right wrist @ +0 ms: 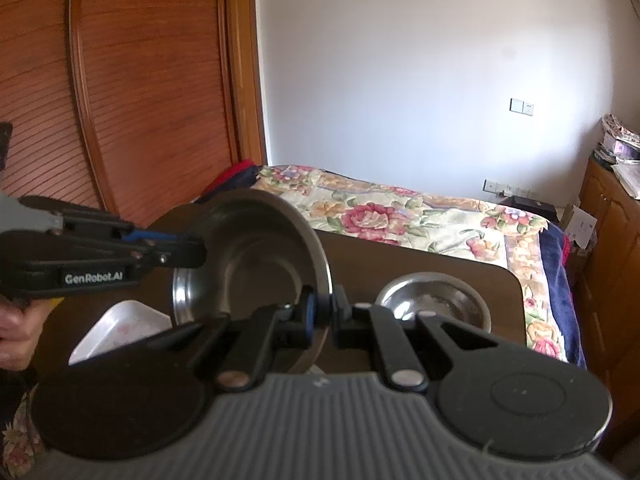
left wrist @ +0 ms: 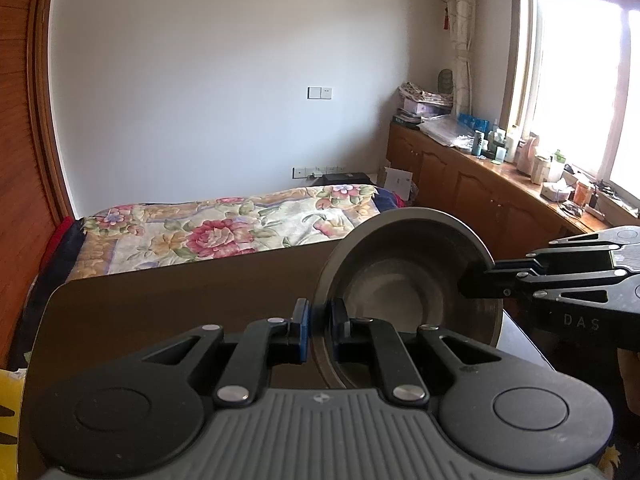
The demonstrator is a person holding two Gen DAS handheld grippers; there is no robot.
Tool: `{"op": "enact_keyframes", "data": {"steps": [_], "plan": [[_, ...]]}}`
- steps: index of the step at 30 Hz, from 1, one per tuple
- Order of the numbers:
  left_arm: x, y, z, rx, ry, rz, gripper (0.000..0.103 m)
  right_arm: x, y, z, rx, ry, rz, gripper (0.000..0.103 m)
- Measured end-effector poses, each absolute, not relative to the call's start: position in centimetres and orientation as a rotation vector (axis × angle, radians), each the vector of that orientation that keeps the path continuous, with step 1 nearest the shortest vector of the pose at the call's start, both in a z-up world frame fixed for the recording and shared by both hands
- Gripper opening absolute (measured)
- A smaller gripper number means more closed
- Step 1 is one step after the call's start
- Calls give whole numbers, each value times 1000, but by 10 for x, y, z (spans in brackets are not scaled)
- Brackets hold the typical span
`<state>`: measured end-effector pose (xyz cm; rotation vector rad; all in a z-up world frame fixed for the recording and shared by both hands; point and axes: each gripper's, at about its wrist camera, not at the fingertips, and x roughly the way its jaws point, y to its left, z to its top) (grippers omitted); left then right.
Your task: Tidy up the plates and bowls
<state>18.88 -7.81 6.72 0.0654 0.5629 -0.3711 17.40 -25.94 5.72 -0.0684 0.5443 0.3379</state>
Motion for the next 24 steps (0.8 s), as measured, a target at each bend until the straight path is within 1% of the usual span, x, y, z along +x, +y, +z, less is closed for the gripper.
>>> {"op": "enact_keyframes", "data": {"steps": [13,24], "plan": [[152,-82,39,52,591,-382,21,139,-260,37,-62,562,324,10],[147,-84,12,68,645,-379,21,126,-256,17,-68,592,326,10]]}}
